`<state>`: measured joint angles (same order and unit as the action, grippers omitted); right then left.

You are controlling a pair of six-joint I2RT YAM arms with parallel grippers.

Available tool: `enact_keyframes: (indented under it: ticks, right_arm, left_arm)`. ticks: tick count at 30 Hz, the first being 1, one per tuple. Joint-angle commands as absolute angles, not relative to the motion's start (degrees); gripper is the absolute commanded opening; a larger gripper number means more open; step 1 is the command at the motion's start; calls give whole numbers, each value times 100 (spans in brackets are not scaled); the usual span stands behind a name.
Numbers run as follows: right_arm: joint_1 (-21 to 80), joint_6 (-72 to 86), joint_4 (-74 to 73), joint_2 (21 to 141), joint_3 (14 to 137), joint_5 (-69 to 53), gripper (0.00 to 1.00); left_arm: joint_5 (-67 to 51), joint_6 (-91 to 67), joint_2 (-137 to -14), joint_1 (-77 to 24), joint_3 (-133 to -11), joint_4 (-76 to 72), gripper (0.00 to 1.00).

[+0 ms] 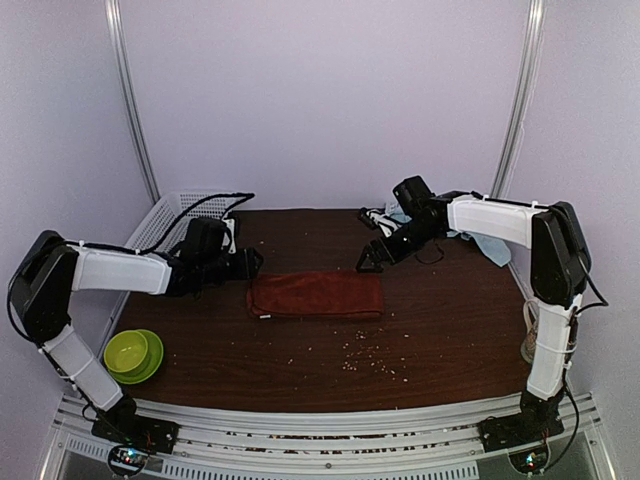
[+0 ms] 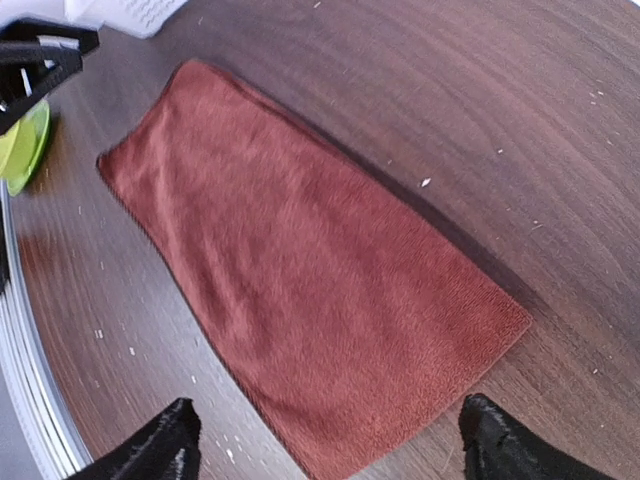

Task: Roll the towels
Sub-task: Adjust the towel at the center of the board, then smooth out the towel at the center of the board.

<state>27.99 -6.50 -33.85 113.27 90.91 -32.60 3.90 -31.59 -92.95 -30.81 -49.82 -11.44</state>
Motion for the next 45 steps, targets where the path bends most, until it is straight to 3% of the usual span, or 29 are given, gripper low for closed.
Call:
enact_keyframes:
  ticks: [1, 6, 11, 19, 26, 30, 35, 38, 40, 45]
  right_arm:
    - [2777, -1249, -4061, 11463, 9122, -3711, 83]
    - [2775, -1285, -4134, 11757, 9056, -4474, 62]
    - [2769, -1222, -4001, 12133, 8980, -4761, 52]
    - [2692, -887, -3750, 12390, 8737, -4076, 48]
    - [2641, -862, -4032, 12498, 8573, -3566, 48]
    - [2653, -909, -4198, 12524, 8733, -3614, 50]
    - [2680, -1200, -4667, 12142, 9279, -4013, 64]
    - [2674, -1189, -4699, 11852, 9628, -3854, 72]
    - [2657, -1161, -4657, 11765, 9845, -3649, 77]
    - [2658, -958, -4083, 11783, 10146, -2811, 82]
  left_arm:
    - [531, -2917, -9242, -3751, -4915, -1078, 46]
    - [191, -3014, -9583, -3922, -4670, -1438, 20]
    - [276, -2980, -9931, -3920, -4588, -1446, 10]
    - [624, -2805, -10341, -3910, -4749, -1007, 1]
    - [783, -2673, -10209, -3752, -4726, -574, 1]
    - [665, -2590, -10307, -3699, -4821, -623, 16]
    - [589, -2488, -9971, -3700, -5002, -646, 42]
    - [716, -2366, -9665, -3698, -5193, -411, 67]
    - [824, -2354, -9494, -3700, -5266, -279, 77]
    - [618, -2566, -9220, -3708, -5090, -401, 91]
